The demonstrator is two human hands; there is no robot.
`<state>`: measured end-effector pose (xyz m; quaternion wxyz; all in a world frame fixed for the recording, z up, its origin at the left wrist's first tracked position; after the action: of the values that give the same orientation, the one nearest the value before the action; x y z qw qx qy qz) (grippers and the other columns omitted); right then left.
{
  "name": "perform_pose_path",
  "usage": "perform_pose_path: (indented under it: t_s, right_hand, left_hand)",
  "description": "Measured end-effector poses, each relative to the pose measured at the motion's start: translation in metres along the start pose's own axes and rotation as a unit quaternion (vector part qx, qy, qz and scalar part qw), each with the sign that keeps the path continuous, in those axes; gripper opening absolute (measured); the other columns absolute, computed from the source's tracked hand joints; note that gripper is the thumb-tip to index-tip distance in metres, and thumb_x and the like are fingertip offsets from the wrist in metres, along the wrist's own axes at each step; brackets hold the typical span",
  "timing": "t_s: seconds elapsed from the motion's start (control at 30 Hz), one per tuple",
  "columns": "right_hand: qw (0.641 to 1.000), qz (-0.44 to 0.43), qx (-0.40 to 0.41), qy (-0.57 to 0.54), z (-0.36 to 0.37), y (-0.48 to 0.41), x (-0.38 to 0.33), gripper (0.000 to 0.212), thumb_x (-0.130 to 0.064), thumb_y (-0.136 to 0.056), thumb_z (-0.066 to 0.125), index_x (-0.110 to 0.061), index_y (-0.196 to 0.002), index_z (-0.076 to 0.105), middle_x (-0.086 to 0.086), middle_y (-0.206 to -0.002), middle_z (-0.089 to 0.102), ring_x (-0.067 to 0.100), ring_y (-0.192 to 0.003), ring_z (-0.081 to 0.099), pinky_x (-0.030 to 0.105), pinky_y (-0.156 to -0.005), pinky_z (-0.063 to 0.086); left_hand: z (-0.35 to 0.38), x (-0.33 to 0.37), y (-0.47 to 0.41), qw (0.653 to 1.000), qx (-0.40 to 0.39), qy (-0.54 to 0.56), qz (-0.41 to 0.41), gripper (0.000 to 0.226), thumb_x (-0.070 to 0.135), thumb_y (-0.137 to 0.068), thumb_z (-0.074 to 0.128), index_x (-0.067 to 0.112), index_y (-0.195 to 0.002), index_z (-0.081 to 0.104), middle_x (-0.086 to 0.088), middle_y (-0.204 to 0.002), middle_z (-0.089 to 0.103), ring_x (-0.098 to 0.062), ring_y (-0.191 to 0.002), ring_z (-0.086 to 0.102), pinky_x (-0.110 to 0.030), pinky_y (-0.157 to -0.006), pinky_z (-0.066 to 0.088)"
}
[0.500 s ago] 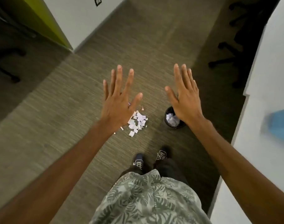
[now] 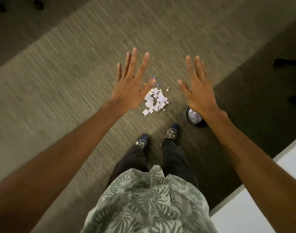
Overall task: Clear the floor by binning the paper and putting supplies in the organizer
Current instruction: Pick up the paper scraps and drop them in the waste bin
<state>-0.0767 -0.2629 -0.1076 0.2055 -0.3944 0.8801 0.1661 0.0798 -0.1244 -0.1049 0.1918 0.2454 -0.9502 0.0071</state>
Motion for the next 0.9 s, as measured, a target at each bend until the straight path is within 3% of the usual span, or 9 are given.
perform_pose_path:
  t_s: [0.33, 0.53, 0.7, 0.9]
  right_hand:
    - [0.993, -0.029, -0.112, -0.016, 0.107, -0.064, 0.09, 0.072, -0.043, -0.103, 0.046, -0.024, -0.162, 0.007, 0.014, -0.17, 0.004, 0.034, -0.156, 0.007, 0.053, -0.123, 0.017]
    - [0.986, 0.01, -0.165, 0.006, 0.21, -0.092, 0.154, 0.089, -0.049, -0.095, 0.06, -0.026, -0.162, 0.006, 0.01, -0.17, 0.005, 0.033, -0.156, 0.01, 0.052, -0.122, 0.018]
    - [0.977, 0.05, -0.207, 0.013, 0.32, -0.104, 0.218, 0.099, -0.048, -0.084, 0.073, -0.032, -0.161, 0.012, 0.011, -0.169, 0.011, 0.035, -0.153, 0.018, 0.055, -0.116, 0.03]
    - [0.956, 0.108, -0.266, 0.052, 0.468, -0.116, 0.302, 0.105, -0.052, -0.077, 0.078, -0.041, -0.158, 0.012, 0.014, -0.168, 0.009, 0.042, -0.15, 0.024, 0.058, -0.109, 0.039]
  left_hand:
    - [0.123, -0.029, -0.029, 0.991, -0.035, 0.041, -0.119, 0.076, 0.063, -0.1, 0.027, 0.026, -0.16, 0.001, -0.012, -0.169, -0.008, -0.033, -0.155, -0.007, -0.061, -0.122, 0.006]
    - [0.231, -0.069, -0.053, 0.987, -0.063, 0.077, -0.124, 0.079, 0.062, -0.097, 0.036, 0.028, -0.16, 0.003, -0.012, -0.169, -0.006, -0.034, -0.155, -0.001, -0.058, -0.123, 0.013]
    - [0.355, -0.119, -0.064, 0.981, -0.132, 0.085, -0.117, 0.091, 0.061, -0.091, 0.055, 0.031, -0.159, 0.004, -0.017, -0.168, -0.006, -0.04, -0.154, 0.008, -0.062, -0.117, 0.027]
    - [0.519, -0.188, -0.065, 0.957, -0.254, 0.07, -0.12, 0.11, 0.051, -0.079, 0.076, 0.044, -0.157, 0.0, -0.013, -0.167, -0.015, -0.038, -0.154, 0.002, -0.068, -0.107, 0.038]
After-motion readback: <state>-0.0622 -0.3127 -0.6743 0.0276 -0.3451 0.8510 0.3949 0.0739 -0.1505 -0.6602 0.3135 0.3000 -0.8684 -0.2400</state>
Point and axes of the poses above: each hand's wrist, its own y-axis away from the middle knuckle, its own z-axis out of the palm, x = y × z, the point moved 10 cm from there along -y, towards the middle knuckle
